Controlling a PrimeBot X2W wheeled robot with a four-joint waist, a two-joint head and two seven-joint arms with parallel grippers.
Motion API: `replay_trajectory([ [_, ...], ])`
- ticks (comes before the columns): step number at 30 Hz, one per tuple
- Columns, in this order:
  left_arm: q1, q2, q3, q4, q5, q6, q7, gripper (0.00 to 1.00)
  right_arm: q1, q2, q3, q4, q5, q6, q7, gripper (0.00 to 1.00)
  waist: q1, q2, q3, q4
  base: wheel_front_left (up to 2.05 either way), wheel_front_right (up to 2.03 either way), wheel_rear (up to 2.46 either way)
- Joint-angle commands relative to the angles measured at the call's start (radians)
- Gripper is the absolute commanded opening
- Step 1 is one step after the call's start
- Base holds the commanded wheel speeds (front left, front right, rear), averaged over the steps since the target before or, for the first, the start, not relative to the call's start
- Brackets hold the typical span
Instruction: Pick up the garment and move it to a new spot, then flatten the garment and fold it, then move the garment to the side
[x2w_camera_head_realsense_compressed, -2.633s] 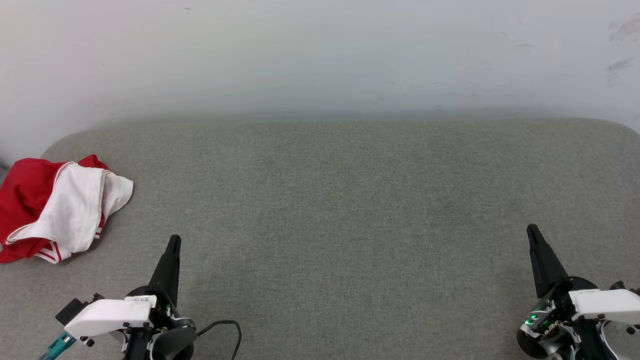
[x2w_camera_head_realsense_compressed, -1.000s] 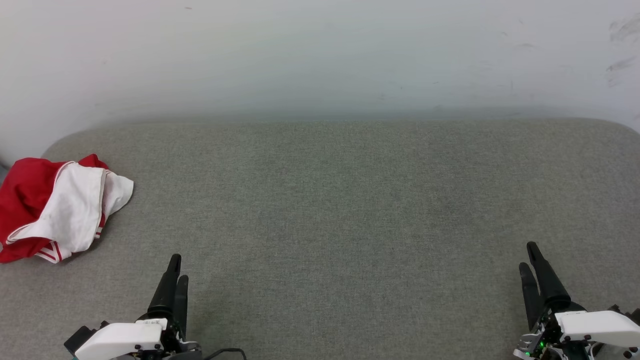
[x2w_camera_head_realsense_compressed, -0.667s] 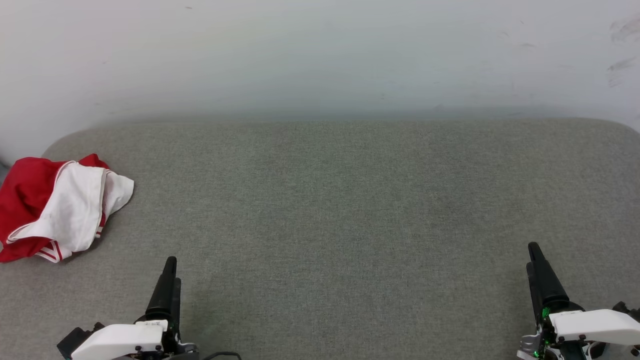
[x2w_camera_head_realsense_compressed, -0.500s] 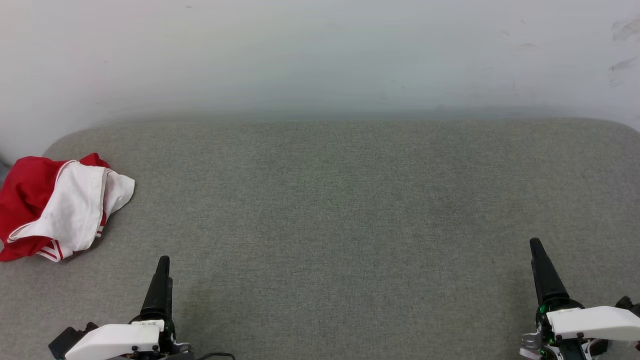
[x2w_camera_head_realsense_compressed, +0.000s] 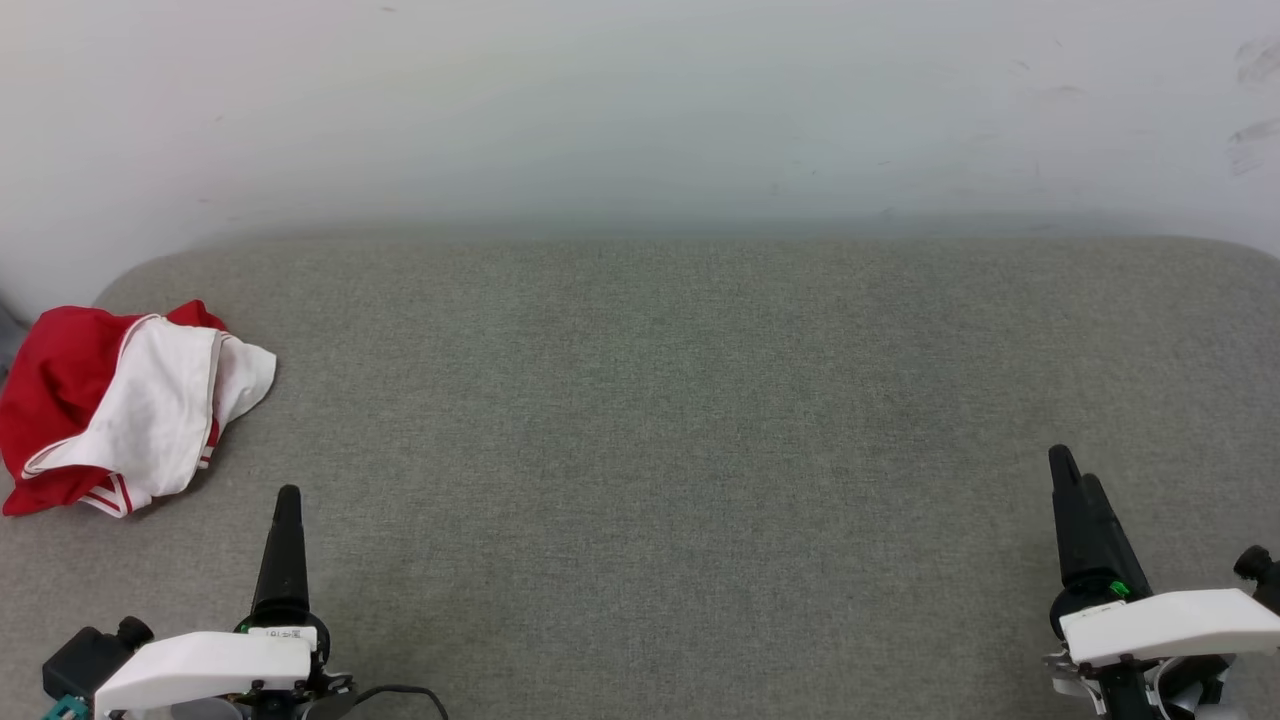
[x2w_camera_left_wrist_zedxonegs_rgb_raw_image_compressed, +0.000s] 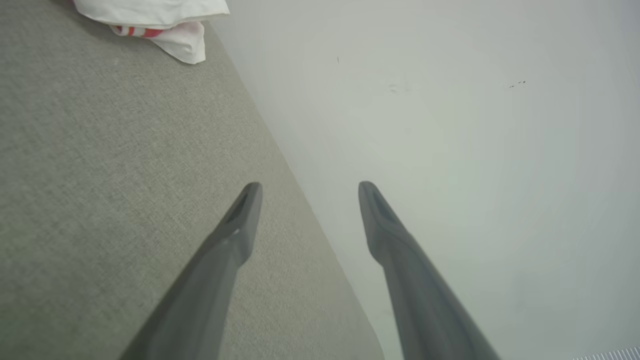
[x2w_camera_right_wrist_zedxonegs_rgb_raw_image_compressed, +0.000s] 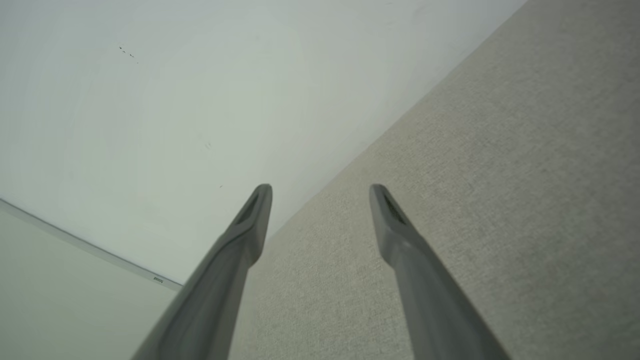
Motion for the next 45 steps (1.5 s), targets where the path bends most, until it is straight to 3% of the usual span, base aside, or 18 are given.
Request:
replay_trajectory([
  [1, 0.000, 0.002, 0.002, -0.025, 0.030, 0.000, -0.009, 1.00, -0.003, 0.000, 0.005, -0.026, -0.036, 0.000, -0.009, 1.00, 0.0000, 0.0000, 0.000, 0.000, 0.00, 0.00, 0.00],
  [6, 0.013, 0.002, -0.021, -0.076, 0.144, 0.008, -0.025, 1.00, 0.000, 0.000, 0.029, -0.066, -0.123, 0.000, -0.024, 1.00, 0.0000, 0.0000, 0.002, 0.002, 0.00, 0.00, 0.00],
  [19, 0.048, 0.002, -0.136, -0.204, 0.447, 0.078, -0.064, 1.00, 0.008, 0.001, 0.047, -0.131, -0.372, 0.000, -0.064, 1.00, 0.0000, 0.0000, 0.007, 0.007, 0.00, 0.00, 0.00],
  [26, 0.054, 0.003, -0.207, -0.239, 0.611, 0.089, -0.083, 1.00, 0.020, 0.001, 0.066, -0.142, -0.488, 0.000, -0.082, 1.00, 0.0000, 0.0000, 0.008, 0.008, 0.00, 0.00, 0.00],
  [35, 0.068, 0.003, -0.261, -0.253, 0.722, 0.127, -0.105, 1.00, 0.028, 0.001, 0.076, -0.143, -0.601, 0.000, -0.105, 1.00, 0.0000, 0.0000, 0.008, 0.011, 0.00, 0.00, 0.00],
  [45, 0.087, 0.003, -0.289, -0.233, 0.818, 0.136, -0.129, 1.00, 0.041, 0.001, 0.078, -0.137, -0.731, 0.000, -0.128, 1.00, 0.0000, 0.0000, 0.007, 0.016, 0.00, 0.00, 0.00],
])
